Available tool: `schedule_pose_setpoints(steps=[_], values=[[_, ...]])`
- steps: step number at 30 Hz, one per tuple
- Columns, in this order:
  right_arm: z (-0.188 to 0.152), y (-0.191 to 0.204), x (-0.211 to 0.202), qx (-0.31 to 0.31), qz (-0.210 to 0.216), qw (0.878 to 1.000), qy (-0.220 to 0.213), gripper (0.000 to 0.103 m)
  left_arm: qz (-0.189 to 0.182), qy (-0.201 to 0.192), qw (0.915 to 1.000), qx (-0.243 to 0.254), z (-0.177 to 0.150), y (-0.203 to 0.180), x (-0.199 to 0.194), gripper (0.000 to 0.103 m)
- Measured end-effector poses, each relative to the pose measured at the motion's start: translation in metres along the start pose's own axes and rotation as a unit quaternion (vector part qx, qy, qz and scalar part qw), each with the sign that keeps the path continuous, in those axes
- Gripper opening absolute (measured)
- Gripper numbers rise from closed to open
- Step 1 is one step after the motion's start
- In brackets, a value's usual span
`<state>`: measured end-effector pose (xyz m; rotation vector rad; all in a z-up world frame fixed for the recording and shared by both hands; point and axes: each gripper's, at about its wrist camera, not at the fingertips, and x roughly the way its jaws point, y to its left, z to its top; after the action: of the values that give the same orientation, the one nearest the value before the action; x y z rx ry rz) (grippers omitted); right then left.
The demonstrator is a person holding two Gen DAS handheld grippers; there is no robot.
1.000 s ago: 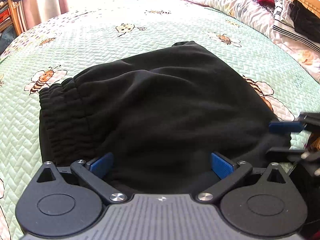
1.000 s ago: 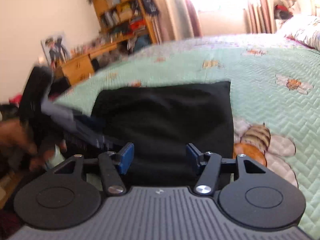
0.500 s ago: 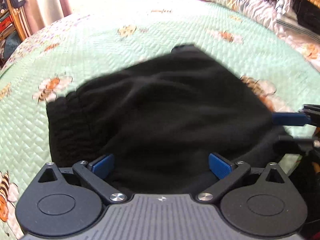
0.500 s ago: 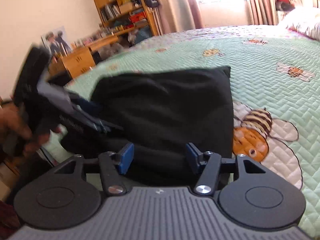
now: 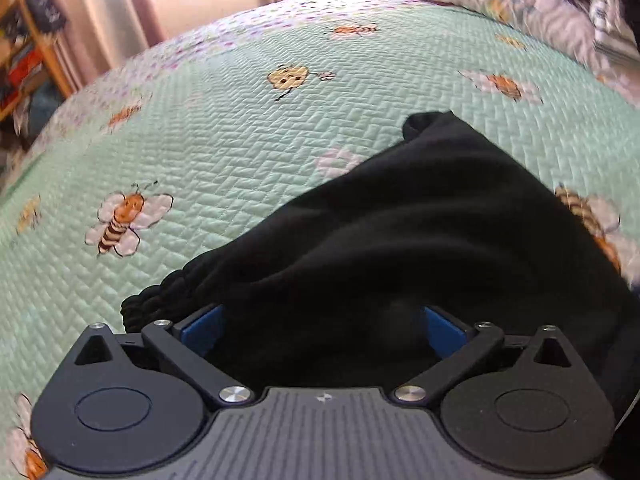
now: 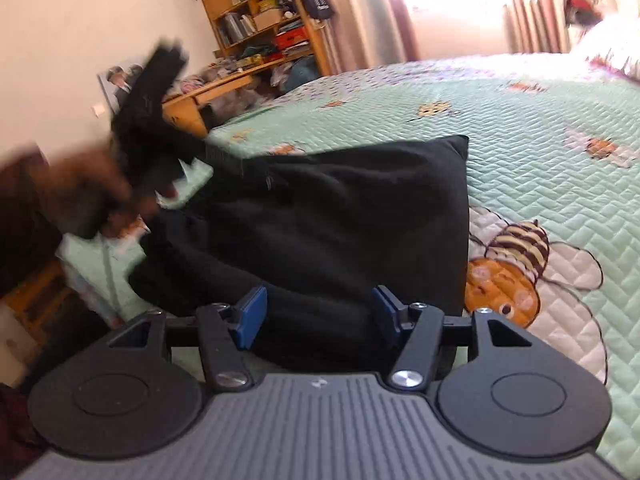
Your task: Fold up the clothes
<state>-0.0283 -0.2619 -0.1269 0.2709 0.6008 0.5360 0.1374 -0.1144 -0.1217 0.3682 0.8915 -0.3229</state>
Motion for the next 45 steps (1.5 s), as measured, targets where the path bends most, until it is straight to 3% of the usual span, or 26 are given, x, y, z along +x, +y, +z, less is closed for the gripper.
schedule_pose_setpoints(steps=[3,8,11,12,15,20,24,26,27,29,32,35,38,45], values=[[0.042,-0.029,0.001,0.058,0.025,0.998,-0.031,0.06,-0.011,-0.008,0.9999,-0.007,-0.008,0.005,-0.003,0.102],[0.099,-0.065,0.059,0.13,0.089,0.987,-0.034,0.061,-0.027,-0.009,0.9994,-0.02,-0.01,0.011,-0.006,0.102],[0.105,-0.088,0.092,0.203,0.092,0.975,-0.02,0.06,-0.029,-0.008,0.9994,-0.018,-0.011,0.009,-0.005,0.102],[0.107,-0.096,0.103,0.228,0.092,0.969,-0.016,0.053,-0.027,-0.008,0.9995,-0.017,-0.012,0.008,-0.005,0.102],[0.113,-0.12,0.136,0.299,0.094,0.95,-0.002,0.056,-0.024,-0.009,0.9995,-0.017,-0.013,0.007,-0.006,0.102],[0.11,-0.081,0.089,0.283,0.155,0.946,-0.041,0.066,-0.018,-0.015,0.9996,-0.016,-0.015,0.005,-0.006,0.102],[0.06,-0.061,0.069,0.307,0.178,0.935,-0.02,0.069,-0.015,-0.02,0.9996,-0.015,-0.017,0.005,-0.006,0.102],[0.03,-0.055,0.078,0.302,0.135,0.943,0.031,0.062,-0.014,-0.02,0.9996,-0.014,-0.017,0.005,-0.006,0.102],[0.021,-0.05,0.081,0.279,0.113,0.953,0.039,0.047,-0.011,-0.02,0.9997,-0.01,-0.017,0.004,-0.006,0.102],[0.02,-0.033,0.07,0.236,0.094,0.967,0.033,0.05,-0.01,-0.02,0.9997,-0.01,-0.017,0.004,-0.006,0.102],[0.029,-0.004,0.04,0.19,0.115,0.975,-0.004,0.058,-0.01,-0.02,0.9997,-0.012,-0.016,0.004,-0.006,0.102],[0.024,0.016,0.028,0.149,0.122,0.981,-0.001,0.072,-0.005,-0.021,0.9997,-0.011,-0.017,0.002,-0.006,0.102],[0.004,0.012,0.04,0.162,0.063,0.984,0.047,0.066,0.001,-0.02,0.9997,-0.011,-0.017,0.0,-0.009,0.102],[0.013,0.027,0.024,0.145,0.099,0.984,0.015,0.067,0.001,-0.019,0.9993,-0.033,-0.021,0.001,-0.028,0.102]])
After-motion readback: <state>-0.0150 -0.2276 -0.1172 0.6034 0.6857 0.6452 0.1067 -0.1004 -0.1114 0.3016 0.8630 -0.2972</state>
